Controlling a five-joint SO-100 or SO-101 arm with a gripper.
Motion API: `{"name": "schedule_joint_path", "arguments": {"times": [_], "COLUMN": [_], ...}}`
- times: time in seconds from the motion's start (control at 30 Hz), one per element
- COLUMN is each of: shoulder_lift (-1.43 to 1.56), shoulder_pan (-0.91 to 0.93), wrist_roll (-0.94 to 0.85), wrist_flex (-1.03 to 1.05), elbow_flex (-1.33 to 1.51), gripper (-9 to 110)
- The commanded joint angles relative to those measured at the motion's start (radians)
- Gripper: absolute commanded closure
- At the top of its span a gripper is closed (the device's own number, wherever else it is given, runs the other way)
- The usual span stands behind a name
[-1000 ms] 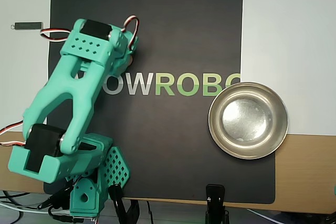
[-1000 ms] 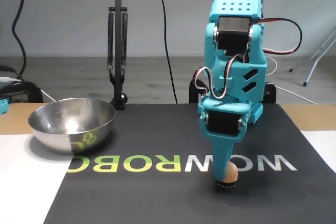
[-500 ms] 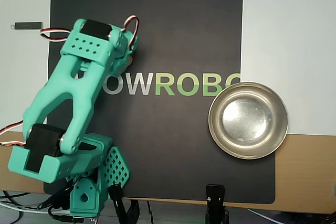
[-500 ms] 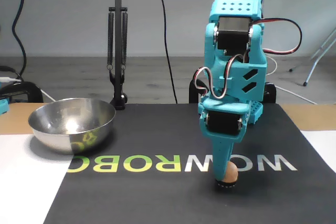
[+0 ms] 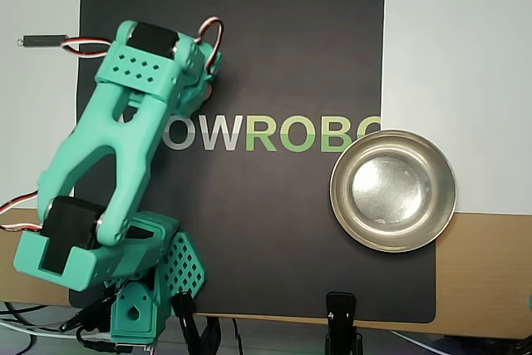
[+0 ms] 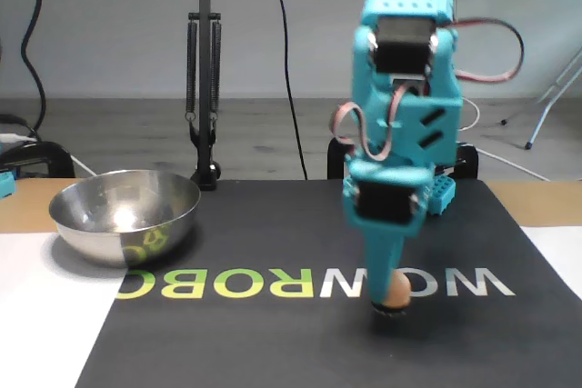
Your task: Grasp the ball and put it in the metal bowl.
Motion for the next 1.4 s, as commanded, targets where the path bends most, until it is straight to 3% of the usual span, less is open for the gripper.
{"name": "schedule_joint_path", "arguments": {"times": [0.0, 1.07, 1.37], "shoulder_lift": [0.02, 0.17, 0.156], "shoulder_pan": [-0.002, 0.032, 0.132], "wrist_roll": [0.002, 0.003, 0.003], "wrist_flex": [0.037, 0.179, 0.262], "elbow_flex": [-0.066, -0.17, -0.293], "gripper": [74, 73, 73]}}
